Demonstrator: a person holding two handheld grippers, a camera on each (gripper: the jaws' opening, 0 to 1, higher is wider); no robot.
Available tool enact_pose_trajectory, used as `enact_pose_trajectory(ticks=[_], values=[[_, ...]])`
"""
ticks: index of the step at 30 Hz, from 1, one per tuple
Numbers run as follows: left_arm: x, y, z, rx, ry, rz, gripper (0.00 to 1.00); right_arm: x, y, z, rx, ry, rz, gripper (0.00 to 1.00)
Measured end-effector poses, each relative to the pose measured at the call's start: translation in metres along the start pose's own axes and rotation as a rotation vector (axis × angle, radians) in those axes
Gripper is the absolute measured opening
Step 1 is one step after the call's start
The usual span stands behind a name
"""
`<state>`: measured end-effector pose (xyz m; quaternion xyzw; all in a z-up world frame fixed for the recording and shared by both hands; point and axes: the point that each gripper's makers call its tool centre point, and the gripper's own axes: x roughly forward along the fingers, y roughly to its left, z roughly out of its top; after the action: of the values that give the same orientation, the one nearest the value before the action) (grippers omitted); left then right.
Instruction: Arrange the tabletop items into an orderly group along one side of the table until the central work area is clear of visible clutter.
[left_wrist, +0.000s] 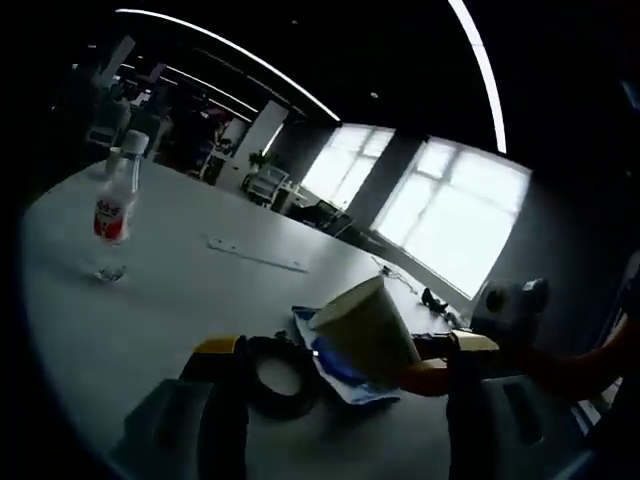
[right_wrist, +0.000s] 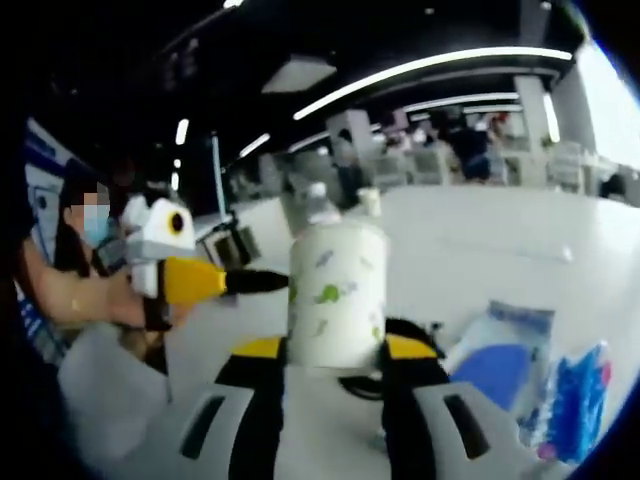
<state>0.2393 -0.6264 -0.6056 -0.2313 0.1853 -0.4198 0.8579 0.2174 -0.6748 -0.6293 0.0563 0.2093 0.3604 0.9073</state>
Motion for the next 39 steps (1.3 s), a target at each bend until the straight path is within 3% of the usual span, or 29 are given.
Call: enact_pose_trajectory(ticks=[4, 11, 21, 29, 39], values=[[-0.001, -0.004, 0.001, -0.022, -0.008, -0.026, 0.73, 0.005, 0.011, 0.001, 0.004, -0.018, 0.031, 0.34], [-0.003, -0.007, 0.006, -0.127, -0.049, -0.064, 0.62, 0.007, 0.021, 0.009, -0.007, -0.062, 0.051, 0.34], [-0.001, -0.019, 0.007, -0.154, -0.053, -0.124, 0.47, 0.008, 0.033, 0.015, -0.032, -0.090, 0.084, 0.34], [-0.001, -0.017, 0.008, -0.164, -0.058, -0.117, 0.40, 0.007, 0.038, 0.013, -0.085, -0.076, 0.103, 0.34], [0.000, -0.020, 0.006, -0.156, -0.046, -0.124, 0.39, 0.007, 0.037, 0.012, -0.155, -0.045, 0.100, 0.34]])
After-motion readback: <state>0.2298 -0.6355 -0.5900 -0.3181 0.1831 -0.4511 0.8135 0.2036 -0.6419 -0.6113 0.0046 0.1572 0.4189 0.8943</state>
